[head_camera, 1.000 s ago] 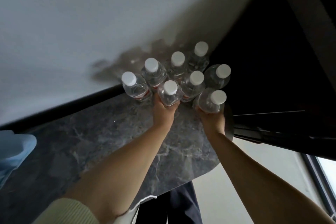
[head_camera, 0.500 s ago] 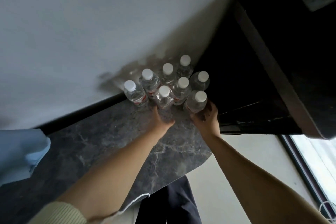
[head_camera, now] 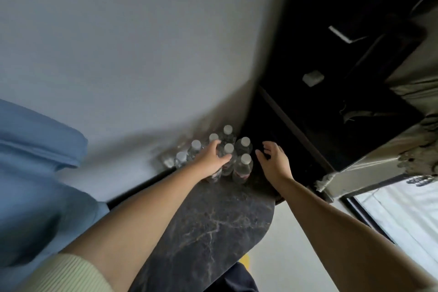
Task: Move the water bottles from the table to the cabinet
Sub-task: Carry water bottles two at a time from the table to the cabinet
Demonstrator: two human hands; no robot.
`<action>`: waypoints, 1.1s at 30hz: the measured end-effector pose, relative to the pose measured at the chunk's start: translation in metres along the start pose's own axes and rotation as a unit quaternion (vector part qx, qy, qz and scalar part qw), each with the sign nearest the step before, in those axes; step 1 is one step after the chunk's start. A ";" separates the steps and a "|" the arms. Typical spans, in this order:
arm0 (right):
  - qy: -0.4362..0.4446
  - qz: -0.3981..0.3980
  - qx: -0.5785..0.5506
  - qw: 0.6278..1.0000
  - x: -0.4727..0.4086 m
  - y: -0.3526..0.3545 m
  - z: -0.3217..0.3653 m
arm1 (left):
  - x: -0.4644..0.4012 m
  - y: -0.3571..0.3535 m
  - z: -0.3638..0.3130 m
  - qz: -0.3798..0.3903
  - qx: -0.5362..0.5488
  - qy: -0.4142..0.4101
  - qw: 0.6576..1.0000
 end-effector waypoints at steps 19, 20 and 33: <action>0.072 0.188 0.415 0.887 0.006 0.040 0.097 | 0.075 0.079 -0.082 -0.165 -0.286 -0.030 0.943; 0.085 0.194 0.416 0.884 0.004 0.044 0.099 | 0.078 0.080 -0.085 -0.175 -0.285 -0.020 0.942; 0.232 0.278 0.416 0.834 0.025 0.089 0.099 | 0.146 -0.016 -0.131 -0.227 -0.169 0.101 0.954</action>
Point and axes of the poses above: each hand's wrist, its own x-axis away from the middle knuckle, its own y-axis out of the back of the hand, z = x × y, the point moved 3 cm from there along -x, towards the middle knuckle, and after that the axes turned 12 degrees about -x, right-handed, at the moved point
